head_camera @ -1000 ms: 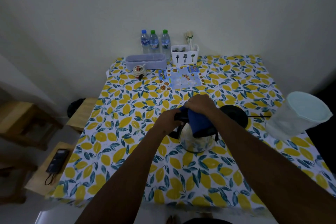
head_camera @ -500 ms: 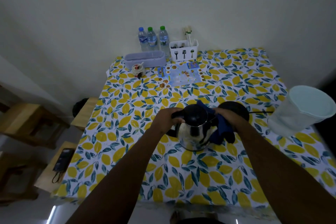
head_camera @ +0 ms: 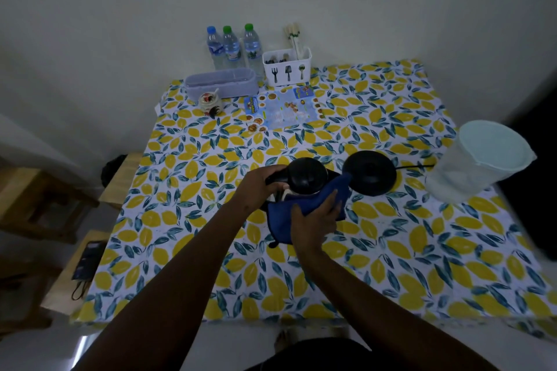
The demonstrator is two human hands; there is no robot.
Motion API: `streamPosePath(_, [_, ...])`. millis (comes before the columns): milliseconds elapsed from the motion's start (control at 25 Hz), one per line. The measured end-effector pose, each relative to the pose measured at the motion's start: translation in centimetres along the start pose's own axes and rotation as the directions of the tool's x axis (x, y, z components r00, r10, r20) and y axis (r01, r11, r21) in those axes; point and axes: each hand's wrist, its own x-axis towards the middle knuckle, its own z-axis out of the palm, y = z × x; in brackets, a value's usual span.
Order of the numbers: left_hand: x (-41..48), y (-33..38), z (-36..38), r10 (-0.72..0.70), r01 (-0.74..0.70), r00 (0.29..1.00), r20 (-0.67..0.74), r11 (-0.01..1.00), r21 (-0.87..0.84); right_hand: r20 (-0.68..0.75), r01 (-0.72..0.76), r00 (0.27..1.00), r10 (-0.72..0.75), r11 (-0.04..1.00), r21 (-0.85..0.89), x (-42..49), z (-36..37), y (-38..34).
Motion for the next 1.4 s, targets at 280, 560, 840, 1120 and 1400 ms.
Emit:
streamPosePath(280, [-0.6,-0.3,0.3,-0.001,0.000,1.000,0.028,0.998,0.060,0.122,0.096,0.987,-0.104,0.993,0.070,3.2,-3.5,5.4])
streamPosePath(560, [-0.5,-0.8,0.5,0.046,-0.038,0.997,-0.062,0.991,0.125,0.101,0.320,0.946,-0.307,0.933,-0.163,6.4,-6.8,7.1])
streamPosePath(840, [3.7,-0.2,-0.2,0.055,-0.043,0.983,-0.175,0.997,0.069,0.191,0.301,0.953,-0.234,0.788,-0.537,10.7,-7.8,6.9])
streamPosePath(1120, [6.7,-1.5,0.4,-0.003,0.011,0.992,-0.124,0.998,0.061,0.384,0.286,0.921,0.061,0.565,-0.774,12.0,-4.6,8.9])
streamPosePath(1400, [1.7,-5.5,5.0,-0.312,0.308,0.941,-0.129,0.950,-0.049,0.300,0.312,0.948,-0.104,0.482,-0.819,11.5,-3.6,10.8])
